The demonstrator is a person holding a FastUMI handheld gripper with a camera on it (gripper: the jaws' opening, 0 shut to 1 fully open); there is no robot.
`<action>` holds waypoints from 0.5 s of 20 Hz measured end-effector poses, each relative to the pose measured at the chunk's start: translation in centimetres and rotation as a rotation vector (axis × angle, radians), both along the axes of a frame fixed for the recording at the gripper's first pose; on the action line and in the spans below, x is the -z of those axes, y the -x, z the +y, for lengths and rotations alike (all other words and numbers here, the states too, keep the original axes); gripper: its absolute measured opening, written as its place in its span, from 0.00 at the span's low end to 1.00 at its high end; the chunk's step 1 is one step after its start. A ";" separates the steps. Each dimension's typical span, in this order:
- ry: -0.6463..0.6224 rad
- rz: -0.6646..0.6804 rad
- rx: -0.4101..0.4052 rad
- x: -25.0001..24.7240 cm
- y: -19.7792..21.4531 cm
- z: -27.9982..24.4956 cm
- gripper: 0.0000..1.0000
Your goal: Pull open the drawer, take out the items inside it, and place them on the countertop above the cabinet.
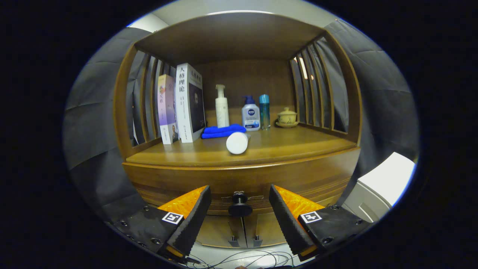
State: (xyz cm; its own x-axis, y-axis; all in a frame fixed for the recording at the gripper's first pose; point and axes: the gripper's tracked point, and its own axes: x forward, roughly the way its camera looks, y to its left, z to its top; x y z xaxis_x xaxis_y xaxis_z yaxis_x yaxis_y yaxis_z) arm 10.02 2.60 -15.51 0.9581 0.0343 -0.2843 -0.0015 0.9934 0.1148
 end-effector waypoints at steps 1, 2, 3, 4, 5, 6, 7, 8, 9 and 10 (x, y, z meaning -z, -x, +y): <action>-0.012 -0.012 -0.008 -0.8 1.0 0.0 0.98; -0.025 -0.028 -0.012 -1.8 2.1 -0.1 0.98; -0.035 -0.044 -0.017 -2.6 3.0 -0.3 0.98; -0.036 -0.056 -0.030 -3.4 3.9 -0.2 0.98; -0.031 -0.068 -0.039 -4.2 4.8 -0.3 0.98; -0.021 -0.078 -0.044 -5.0 5.6 -0.6 0.98; -0.017 -0.098 -0.046 -6.2 6.5 -0.8 0.98; -0.019 -0.124 -0.048 -7.7 7.3 -1.0 0.98; -0.027 -0.150 -0.046 -9.2 8.0 -1.3 0.98; -0.039 -0.173 -0.047 -10.8 8.8 -1.7 0.98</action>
